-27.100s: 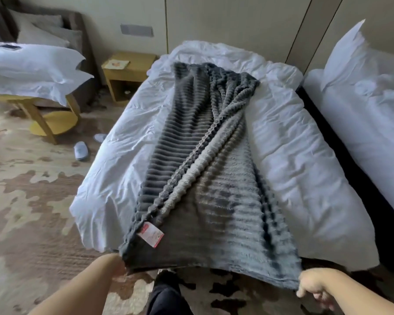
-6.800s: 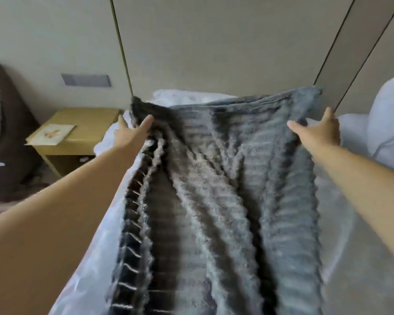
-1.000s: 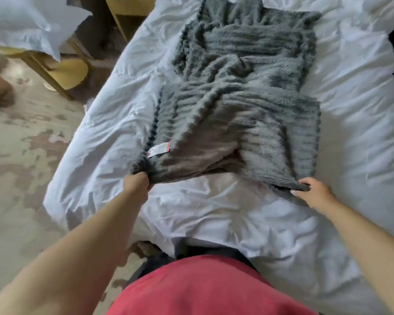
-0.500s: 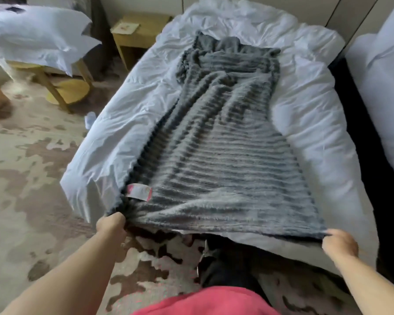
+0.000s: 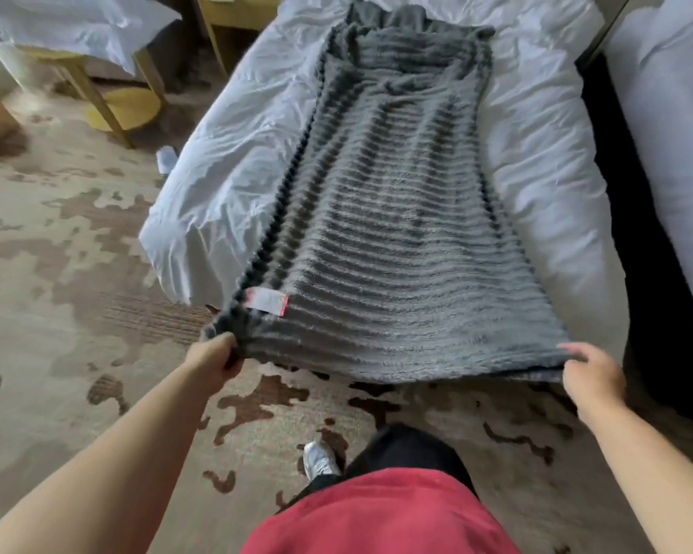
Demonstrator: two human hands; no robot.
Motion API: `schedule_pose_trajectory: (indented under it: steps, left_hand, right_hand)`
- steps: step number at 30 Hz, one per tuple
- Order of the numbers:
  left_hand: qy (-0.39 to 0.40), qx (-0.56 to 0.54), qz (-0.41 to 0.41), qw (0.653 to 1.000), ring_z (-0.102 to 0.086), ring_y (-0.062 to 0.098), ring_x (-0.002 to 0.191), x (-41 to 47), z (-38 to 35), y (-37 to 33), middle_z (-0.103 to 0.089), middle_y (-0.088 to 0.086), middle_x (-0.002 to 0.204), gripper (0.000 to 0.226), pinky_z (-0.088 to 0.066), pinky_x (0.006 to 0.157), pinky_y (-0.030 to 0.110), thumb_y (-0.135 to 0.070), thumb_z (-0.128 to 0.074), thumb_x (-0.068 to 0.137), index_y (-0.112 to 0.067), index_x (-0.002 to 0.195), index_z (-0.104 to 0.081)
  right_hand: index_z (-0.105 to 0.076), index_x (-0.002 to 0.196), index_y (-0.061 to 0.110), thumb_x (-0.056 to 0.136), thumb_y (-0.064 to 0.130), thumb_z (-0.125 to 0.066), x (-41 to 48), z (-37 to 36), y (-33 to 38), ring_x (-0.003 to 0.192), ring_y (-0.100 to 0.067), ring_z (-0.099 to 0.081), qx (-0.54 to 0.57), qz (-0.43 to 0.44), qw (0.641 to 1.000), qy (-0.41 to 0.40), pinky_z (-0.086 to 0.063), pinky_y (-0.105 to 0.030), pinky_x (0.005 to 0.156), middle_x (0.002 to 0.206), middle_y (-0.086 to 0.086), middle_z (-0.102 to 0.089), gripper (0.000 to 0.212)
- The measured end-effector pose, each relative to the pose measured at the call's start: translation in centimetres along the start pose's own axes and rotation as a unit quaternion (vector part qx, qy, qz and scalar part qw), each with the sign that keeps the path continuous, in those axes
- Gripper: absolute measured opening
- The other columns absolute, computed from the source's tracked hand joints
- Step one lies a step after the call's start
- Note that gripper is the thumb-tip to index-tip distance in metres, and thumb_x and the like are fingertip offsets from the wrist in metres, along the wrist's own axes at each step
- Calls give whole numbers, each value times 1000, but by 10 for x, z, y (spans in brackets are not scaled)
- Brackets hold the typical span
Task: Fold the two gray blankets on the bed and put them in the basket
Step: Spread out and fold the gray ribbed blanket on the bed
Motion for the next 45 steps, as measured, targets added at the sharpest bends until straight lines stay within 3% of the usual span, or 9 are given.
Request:
schedule_pose_trajectory:
  steps: [5,8,11,15,20,24,34,40,45]
  left_hand:
    - [-2,-186,-128,974,-53,21,80,-36,10,-66,-50,11,75,10,-48,54,26,3,-47,81,-5,76,-49]
    - [-42,-173,-96,979,-55,19,69,-45,22,-45,-53,12,75,12,-49,42,21,3,-56,79,-5,76,-49]
    - [-74,-158,-47,984,-57,18,70,-49,37,-2,-56,11,83,12,-52,44,23,1,-58,82,-6,90,-53]
    - [-74,-183,6,980,-63,15,92,-50,70,53,-59,8,124,38,-51,81,27,3,-48,87,-8,123,-53]
    - [-59,-142,37,987,-53,7,39,-65,85,88,-54,9,59,20,-41,32,14,4,-45,92,-5,74,-44]
    - [21,-191,57,980,-45,7,43,-82,61,88,-44,0,32,30,-38,40,11,-2,-42,95,-9,67,-38]
    - [85,-330,82,937,-50,10,64,-74,10,37,-53,0,67,30,-48,54,14,-7,-46,95,-11,65,-43]
    - [107,-386,89,912,-55,9,70,-50,-20,-16,-55,-1,80,20,-52,60,14,-9,-51,94,-10,74,-51]
    - [92,-343,61,933,-55,9,75,-17,-27,-57,-56,-3,85,18,-50,55,14,-10,-49,95,-14,78,-52]
  right_hand:
    - [-67,90,27,71,-4,-33,14,71,53,83,-29,-60,142,90,981,-97,-47,-32,72,94,-6,-65,50]
    - [-71,100,16,79,-7,-39,6,69,32,92,-36,-60,37,82,995,-37,-47,-34,78,104,-15,-66,45]
    - [-71,102,12,86,-11,-39,-13,50,-28,64,-31,-52,-24,-19,999,38,-41,-28,55,95,-14,-63,43]
    - [-69,108,1,93,-8,-41,-38,48,-109,97,-41,-58,28,-148,988,28,-42,-34,72,120,-22,-61,32]
    - [-71,99,10,84,-10,-38,-55,50,-150,67,-32,-53,68,-157,985,5,-43,-31,60,92,-16,-62,41]
    - [-71,101,11,83,-7,-42,-51,39,-139,69,-30,-54,137,-169,976,11,-42,-31,55,91,-17,-63,38]
    - [-49,122,10,91,-4,-44,-17,35,-64,95,-22,-55,525,-304,793,57,-47,-30,74,125,-11,-48,34]
    - [-52,130,2,95,5,-49,-6,41,-13,117,-30,-50,478,-235,846,17,-41,-35,101,127,-12,-51,36]
    - [-63,107,-7,82,6,-68,4,37,15,102,-40,-61,448,-236,862,1,-47,-37,83,93,-15,-62,29]
Point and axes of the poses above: each hand's wrist, its own x-axis towards the middle knuckle, its own z-axis out of the back of the hand, y = z × x, the point moved 3 cm from there along x, towards the middle knuckle
